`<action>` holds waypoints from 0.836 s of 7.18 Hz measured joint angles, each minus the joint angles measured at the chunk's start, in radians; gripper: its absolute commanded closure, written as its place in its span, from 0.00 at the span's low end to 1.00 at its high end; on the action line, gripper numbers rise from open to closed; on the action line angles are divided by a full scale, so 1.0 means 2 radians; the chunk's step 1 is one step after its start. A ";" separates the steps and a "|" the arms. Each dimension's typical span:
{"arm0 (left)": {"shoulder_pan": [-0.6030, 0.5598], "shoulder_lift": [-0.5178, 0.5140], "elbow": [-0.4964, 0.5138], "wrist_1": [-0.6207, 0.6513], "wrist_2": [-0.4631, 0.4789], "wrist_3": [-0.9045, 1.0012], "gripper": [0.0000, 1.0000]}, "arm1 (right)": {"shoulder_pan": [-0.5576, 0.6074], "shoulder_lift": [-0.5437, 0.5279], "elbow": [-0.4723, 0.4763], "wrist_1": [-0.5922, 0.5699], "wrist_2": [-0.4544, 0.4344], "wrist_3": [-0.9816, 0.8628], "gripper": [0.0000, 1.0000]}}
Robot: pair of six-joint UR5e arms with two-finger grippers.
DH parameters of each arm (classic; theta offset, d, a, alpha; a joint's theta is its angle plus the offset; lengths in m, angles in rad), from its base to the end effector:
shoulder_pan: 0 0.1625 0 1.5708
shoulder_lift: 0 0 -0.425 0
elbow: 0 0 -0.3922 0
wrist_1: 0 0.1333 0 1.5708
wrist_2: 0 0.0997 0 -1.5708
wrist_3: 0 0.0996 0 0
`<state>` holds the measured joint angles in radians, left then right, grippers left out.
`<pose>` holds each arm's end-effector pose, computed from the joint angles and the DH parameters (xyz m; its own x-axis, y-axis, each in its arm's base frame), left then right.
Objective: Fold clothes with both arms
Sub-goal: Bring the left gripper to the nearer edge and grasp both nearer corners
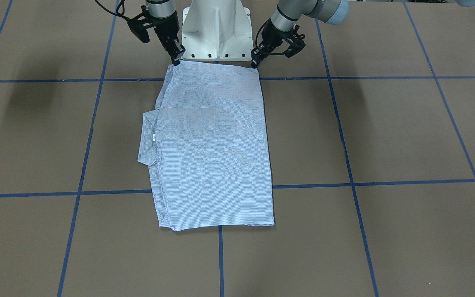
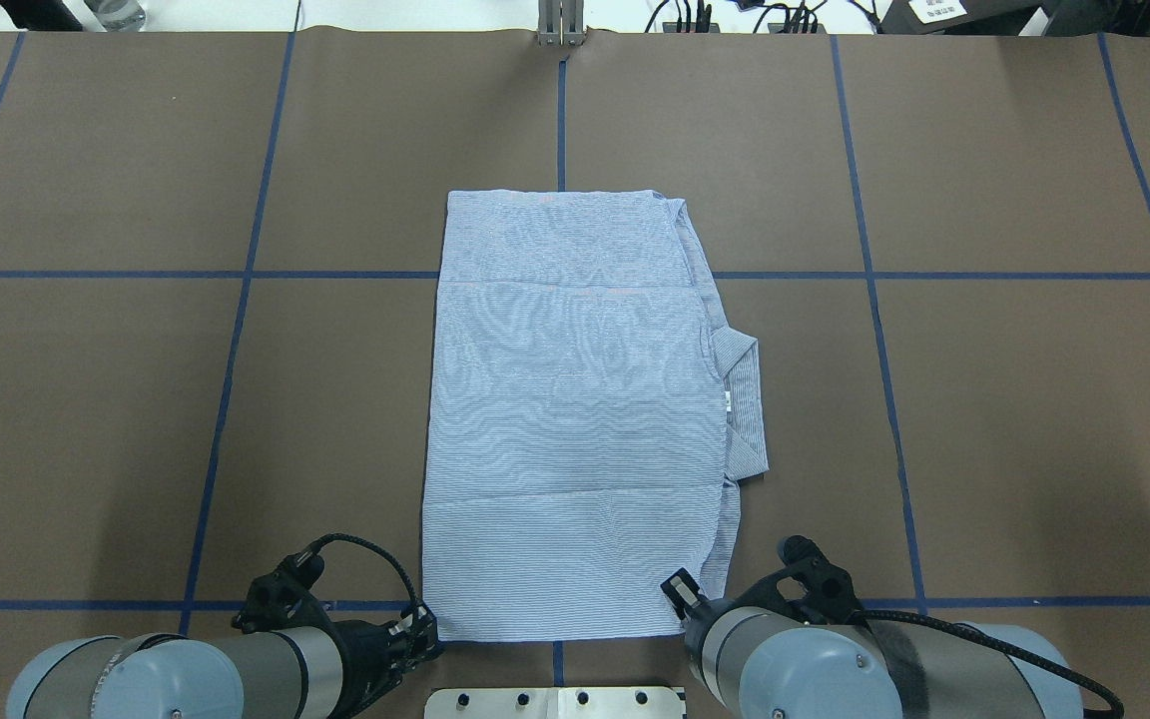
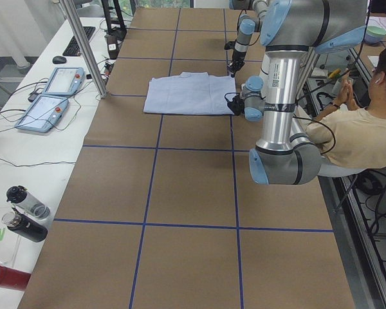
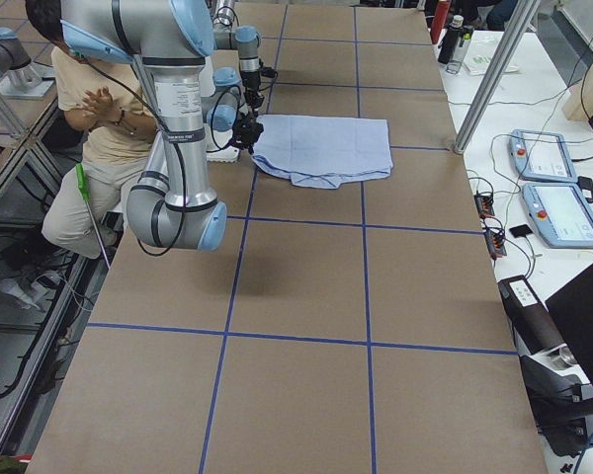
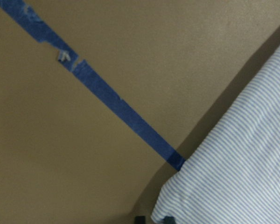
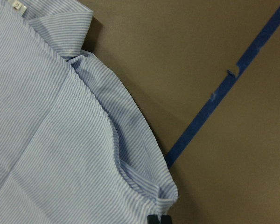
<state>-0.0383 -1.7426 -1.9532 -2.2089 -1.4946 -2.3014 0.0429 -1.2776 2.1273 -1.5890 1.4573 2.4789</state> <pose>0.5295 -0.1613 0.3189 0.2024 -0.6736 -0.7108 0.3275 0.7306 -0.5991 -0.5154 -0.1668 0.2678 0.3146 0.7975 0.5148 -0.6083 0.5857 -0.5356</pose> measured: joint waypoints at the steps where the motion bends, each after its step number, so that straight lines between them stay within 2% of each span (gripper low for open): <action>1: 0.000 0.000 -0.002 0.000 0.003 0.000 1.00 | 0.000 0.000 0.000 0.000 0.000 0.000 1.00; 6: 0.001 0.000 -0.009 -0.001 0.007 0.000 1.00 | 0.002 -0.001 -0.001 -0.001 0.000 0.000 1.00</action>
<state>-0.0371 -1.7436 -1.9715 -2.2105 -1.4798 -2.3010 0.0463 -1.2793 2.1262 -1.5907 1.4573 2.4783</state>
